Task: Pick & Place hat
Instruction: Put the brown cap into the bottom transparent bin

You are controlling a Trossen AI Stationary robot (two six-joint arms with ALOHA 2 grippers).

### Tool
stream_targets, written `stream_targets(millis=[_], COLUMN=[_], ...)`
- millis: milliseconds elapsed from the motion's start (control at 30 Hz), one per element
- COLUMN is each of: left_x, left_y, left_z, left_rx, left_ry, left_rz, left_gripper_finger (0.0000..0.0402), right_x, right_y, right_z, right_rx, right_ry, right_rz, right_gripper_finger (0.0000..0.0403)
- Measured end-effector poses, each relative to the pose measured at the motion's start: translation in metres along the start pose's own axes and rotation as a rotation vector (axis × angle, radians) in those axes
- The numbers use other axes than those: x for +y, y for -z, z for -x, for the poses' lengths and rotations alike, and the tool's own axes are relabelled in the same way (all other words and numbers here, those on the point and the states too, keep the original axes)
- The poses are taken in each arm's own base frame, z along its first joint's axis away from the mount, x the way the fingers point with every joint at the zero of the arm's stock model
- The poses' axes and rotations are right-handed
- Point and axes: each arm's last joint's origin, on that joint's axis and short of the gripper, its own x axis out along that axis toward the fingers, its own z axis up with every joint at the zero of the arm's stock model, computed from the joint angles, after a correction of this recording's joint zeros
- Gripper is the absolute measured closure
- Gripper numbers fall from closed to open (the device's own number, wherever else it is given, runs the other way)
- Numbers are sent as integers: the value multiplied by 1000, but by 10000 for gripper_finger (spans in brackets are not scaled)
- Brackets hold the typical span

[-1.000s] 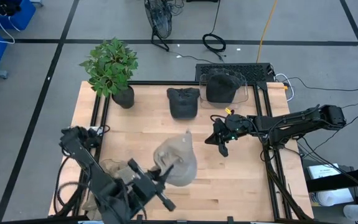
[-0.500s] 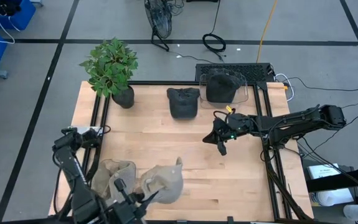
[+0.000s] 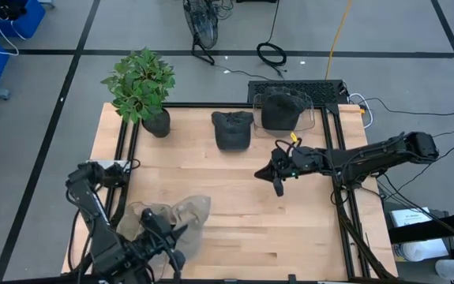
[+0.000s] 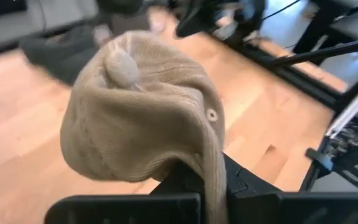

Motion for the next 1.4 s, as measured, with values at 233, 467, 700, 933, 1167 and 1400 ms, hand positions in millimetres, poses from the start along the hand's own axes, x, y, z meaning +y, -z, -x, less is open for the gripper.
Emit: stream_targets(millis=[233, 467, 700, 933, 1167, 1400], left_x=[11, 13, 12, 13, 18, 33], left_y=[-17, -14, -6, -1, -8, -33], left_z=[17, 22, 22, 25, 29, 42], left_rx=[17, 154, 295, 491, 533, 497], left_ry=[47, 47, 24, -2, 14, 88], left_rz=[-10, -24, -2, -16, -11, -11], left_gripper_finger=[400, 400, 400, 400, 400, 400], right_x=[7, 7, 6, 6, 6, 6], right_y=[4, 4, 4, 4, 3, 3], right_z=[0, 0, 0, 0, 0, 0], right_rx=[-16, -18, -34, -41, -41, -41], right_ry=[33, 35, 63, 75, 75, 74], right_rz=[16, 15, 14, 14, 14, 12], right_gripper_finger=[399, 399, 399, 399, 399, 399])
